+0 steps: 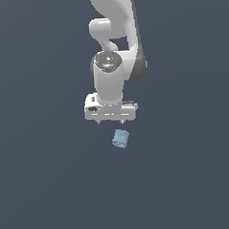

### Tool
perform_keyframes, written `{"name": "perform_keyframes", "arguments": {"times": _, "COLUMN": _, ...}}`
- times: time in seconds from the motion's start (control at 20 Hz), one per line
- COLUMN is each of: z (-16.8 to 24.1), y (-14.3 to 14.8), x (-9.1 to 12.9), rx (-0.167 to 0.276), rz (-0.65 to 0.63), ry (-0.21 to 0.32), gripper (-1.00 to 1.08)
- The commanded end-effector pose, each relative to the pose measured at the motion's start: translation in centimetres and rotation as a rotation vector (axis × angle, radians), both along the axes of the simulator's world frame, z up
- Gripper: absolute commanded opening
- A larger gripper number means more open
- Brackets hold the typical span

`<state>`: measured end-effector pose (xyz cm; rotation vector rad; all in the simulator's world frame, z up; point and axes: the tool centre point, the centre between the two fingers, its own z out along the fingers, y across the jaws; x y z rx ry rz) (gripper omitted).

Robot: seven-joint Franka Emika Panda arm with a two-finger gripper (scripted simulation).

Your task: Pick up the object and move it to a goal position.

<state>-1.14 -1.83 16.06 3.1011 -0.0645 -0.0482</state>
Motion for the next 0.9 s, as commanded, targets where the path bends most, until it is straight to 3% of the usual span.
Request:
{"name": "perform_keyframes", "arguments": {"times": 0.0, "z": 0.0, "y": -0.2, "x": 0.0, "rx": -0.003, "rz": 0.001, "ry": 0.001, "gripper": 1.00}}
{"name": "perform_keyframes", "arguments": {"times": 0.4, "z": -0.9, "y": 0.6, "x": 0.3, "rx": 0.004, "rz": -0.040, "ry": -0.006, "gripper": 1.00}}
{"name": "perform_keyframes", "arguments": {"times": 0.85, "z": -4.3, "y": 2.7, "x": 1.3, "rx": 0.022, "rz": -0.180, "ry": -0.025, "gripper": 1.00}}
